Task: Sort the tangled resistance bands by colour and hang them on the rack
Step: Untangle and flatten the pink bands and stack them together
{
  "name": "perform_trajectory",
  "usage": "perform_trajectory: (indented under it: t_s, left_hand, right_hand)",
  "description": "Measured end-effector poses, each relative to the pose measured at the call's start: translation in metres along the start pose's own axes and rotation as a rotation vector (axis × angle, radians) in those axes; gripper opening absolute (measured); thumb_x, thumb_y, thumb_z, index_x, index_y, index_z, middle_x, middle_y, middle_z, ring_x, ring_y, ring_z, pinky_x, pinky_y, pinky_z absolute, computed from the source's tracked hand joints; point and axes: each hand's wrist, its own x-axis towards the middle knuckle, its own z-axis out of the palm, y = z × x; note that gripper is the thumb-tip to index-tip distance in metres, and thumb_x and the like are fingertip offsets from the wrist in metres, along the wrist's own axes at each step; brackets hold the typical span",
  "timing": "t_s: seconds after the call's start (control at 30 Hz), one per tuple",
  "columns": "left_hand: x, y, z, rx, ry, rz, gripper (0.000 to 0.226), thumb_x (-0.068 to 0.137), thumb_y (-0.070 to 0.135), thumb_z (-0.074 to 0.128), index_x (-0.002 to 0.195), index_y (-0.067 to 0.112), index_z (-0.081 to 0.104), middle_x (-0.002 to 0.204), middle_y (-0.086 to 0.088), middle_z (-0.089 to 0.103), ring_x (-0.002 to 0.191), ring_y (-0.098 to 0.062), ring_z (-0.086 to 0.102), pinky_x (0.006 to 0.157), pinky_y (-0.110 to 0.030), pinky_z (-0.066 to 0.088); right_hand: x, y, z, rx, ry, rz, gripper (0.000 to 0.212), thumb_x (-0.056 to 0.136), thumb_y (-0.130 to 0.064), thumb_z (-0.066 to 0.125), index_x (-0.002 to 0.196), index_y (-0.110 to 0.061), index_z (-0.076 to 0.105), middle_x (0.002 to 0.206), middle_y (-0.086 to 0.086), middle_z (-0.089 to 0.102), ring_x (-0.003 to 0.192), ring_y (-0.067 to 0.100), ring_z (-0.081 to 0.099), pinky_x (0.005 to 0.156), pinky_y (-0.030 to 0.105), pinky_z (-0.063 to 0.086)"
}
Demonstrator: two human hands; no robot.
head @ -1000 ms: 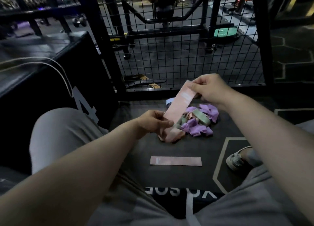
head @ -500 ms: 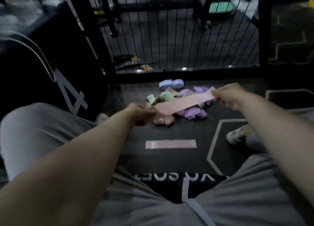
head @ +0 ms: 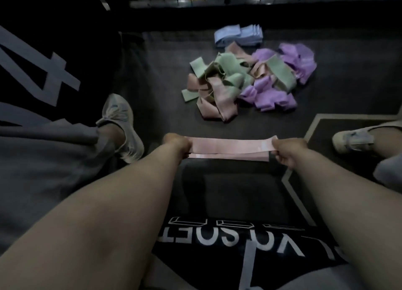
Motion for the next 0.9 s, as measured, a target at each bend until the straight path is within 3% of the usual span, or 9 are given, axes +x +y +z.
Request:
perform_trajectory:
  t_s: [0.1, 0.23, 0.3, 0.4, 0.47, 0.53, 0.6, 0.77, 0.9]
  left_hand:
    - [0.016, -0.01, 0.009, 0.035, 0.011, -0.03, 0.015, 0.086, 0.004, 0.069, 0.098, -0.005, 0.067, 0.089, -0.019, 0.067, 0.065, -0.03, 0.062, 0.044, -0.027, 0.049]
    - [0.041, -0.028, 0.025, 0.022, 0.057, -0.05, 0.014, 0.078, 0.007, 0.076, 0.091, 0.003, 0.072, 0.097, -0.015, 0.074, 0.085, -0.03, 0.072, 0.082, -0.044, 0.061]
    - [0.045, -0.032, 0.032, 0.012, 0.071, -0.06, 0.016, 0.081, 0.009, 0.076, 0.096, 0.006, 0.073, 0.102, -0.014, 0.074, 0.093, -0.032, 0.071, 0.089, -0.046, 0.059]
    - [0.051, -0.037, 0.04, 0.016, 0.062, -0.049, 0.019, 0.085, 0.008, 0.074, 0.103, 0.001, 0.072, 0.107, -0.016, 0.073, 0.098, -0.031, 0.071, 0.092, -0.046, 0.058]
    - [0.055, -0.04, 0.043, 0.027, 0.073, -0.061, 0.007, 0.083, 0.01, 0.077, 0.088, 0.009, 0.072, 0.105, -0.016, 0.074, 0.096, -0.032, 0.071, 0.092, -0.046, 0.058]
    - [0.06, -0.043, 0.043, 0.082, 0.091, -0.071, 0.019, 0.081, 0.014, 0.079, 0.071, 0.019, 0.064, 0.101, -0.012, 0.074, 0.094, -0.031, 0.071, 0.093, -0.043, 0.058]
    - [0.063, -0.045, 0.043, 0.129, 0.097, -0.058, 0.027, 0.081, 0.017, 0.081, 0.067, 0.023, 0.058, 0.098, -0.01, 0.074, 0.093, -0.03, 0.071, 0.094, -0.041, 0.057]
    - [0.065, -0.045, 0.044, 0.2, 0.13, -0.018, 0.017, 0.082, 0.021, 0.08, 0.077, 0.021, 0.064, 0.099, -0.006, 0.073, 0.096, -0.026, 0.069, 0.096, -0.033, 0.054]
    - [0.067, -0.046, 0.044, 0.191, 0.182, 0.048, 0.008, 0.09, 0.026, 0.073, 0.087, 0.023, 0.066, 0.094, -0.001, 0.067, 0.09, -0.02, 0.062, 0.09, -0.028, 0.05]
  right_hand:
    - [0.014, 0.009, 0.013, -0.057, 0.063, 0.025, 0.023, 0.095, -0.029, 0.066, 0.096, -0.006, 0.065, 0.079, 0.01, 0.069, 0.056, 0.017, 0.059, 0.052, 0.028, 0.049]
    - [0.031, 0.023, 0.02, -0.111, 0.13, 0.048, 0.02, 0.092, -0.029, 0.07, 0.096, -0.01, 0.069, 0.084, 0.01, 0.071, 0.055, 0.02, 0.059, 0.045, 0.027, 0.044]
    - [0.041, 0.03, 0.022, -0.108, 0.128, 0.052, 0.017, 0.091, -0.027, 0.071, 0.1, -0.012, 0.071, 0.082, 0.01, 0.072, 0.053, 0.02, 0.058, 0.045, 0.027, 0.043]
    - [0.051, 0.038, 0.025, -0.091, 0.118, 0.051, 0.013, 0.093, -0.023, 0.07, 0.099, -0.012, 0.069, 0.083, 0.012, 0.073, 0.058, 0.018, 0.063, 0.047, 0.029, 0.046]
    - [0.056, 0.042, 0.027, -0.093, 0.122, 0.034, 0.012, 0.093, -0.022, 0.07, 0.1, -0.011, 0.068, 0.086, 0.01, 0.073, 0.065, 0.017, 0.069, 0.051, 0.029, 0.049]
    - [0.058, 0.047, 0.029, -0.113, 0.132, 0.019, 0.01, 0.092, -0.022, 0.071, 0.097, -0.014, 0.067, 0.089, 0.008, 0.072, 0.072, 0.019, 0.071, 0.059, 0.033, 0.055]
    - [0.061, 0.053, 0.032, -0.152, 0.151, -0.009, 0.008, 0.091, -0.025, 0.072, 0.089, -0.019, 0.067, 0.088, 0.006, 0.071, 0.08, 0.022, 0.07, 0.076, 0.041, 0.06]
    - [0.064, 0.057, 0.037, -0.271, 0.189, -0.076, 0.008, 0.091, -0.025, 0.071, 0.089, -0.017, 0.068, 0.096, 0.005, 0.069, 0.095, 0.026, 0.065, 0.095, 0.046, 0.054]
    - [0.067, 0.056, 0.038, -0.342, 0.241, -0.106, 0.011, 0.092, -0.025, 0.07, 0.091, -0.014, 0.07, 0.102, 0.008, 0.068, 0.094, 0.025, 0.063, 0.095, 0.041, 0.052]
